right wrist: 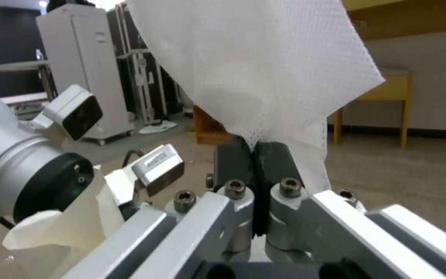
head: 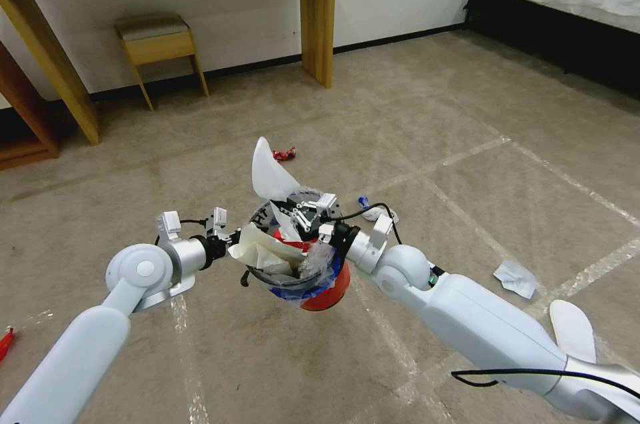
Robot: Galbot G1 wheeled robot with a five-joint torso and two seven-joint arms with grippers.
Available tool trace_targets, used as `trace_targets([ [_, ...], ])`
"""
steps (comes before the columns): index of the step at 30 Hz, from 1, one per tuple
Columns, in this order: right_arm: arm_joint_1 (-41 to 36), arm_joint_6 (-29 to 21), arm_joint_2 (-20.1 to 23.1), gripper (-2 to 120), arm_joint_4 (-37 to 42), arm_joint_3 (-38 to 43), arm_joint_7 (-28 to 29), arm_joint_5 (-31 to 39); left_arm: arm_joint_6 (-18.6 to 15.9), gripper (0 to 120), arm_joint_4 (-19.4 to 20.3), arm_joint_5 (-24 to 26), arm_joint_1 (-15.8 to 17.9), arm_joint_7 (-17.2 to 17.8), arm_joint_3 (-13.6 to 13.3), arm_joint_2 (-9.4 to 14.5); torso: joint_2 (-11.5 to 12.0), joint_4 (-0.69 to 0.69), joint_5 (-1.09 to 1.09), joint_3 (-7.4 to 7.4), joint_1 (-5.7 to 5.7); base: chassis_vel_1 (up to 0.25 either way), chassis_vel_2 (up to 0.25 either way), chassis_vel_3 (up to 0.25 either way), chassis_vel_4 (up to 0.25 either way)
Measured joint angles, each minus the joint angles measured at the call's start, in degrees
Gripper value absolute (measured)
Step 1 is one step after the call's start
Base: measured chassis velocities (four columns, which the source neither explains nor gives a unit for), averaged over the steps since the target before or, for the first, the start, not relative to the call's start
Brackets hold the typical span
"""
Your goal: Pick up the trash bin and place the garbage on the floor into it.
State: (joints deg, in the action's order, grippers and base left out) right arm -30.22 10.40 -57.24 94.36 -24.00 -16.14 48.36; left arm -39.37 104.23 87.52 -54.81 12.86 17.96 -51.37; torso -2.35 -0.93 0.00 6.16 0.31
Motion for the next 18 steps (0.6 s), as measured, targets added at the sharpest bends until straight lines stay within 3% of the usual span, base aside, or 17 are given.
trace_targets([
  [18, 1.63, -0.71, -0.09, 0, 5.0, -1.85, 1.24, 1.9, -0.12, 1, -0.97, -0.8, -0.56, 0.85, 0.69, 0.2, 0.0, 0.0, 0.0, 0.0, 0.0, 0.0, 0.0, 0.0, 0.0],
])
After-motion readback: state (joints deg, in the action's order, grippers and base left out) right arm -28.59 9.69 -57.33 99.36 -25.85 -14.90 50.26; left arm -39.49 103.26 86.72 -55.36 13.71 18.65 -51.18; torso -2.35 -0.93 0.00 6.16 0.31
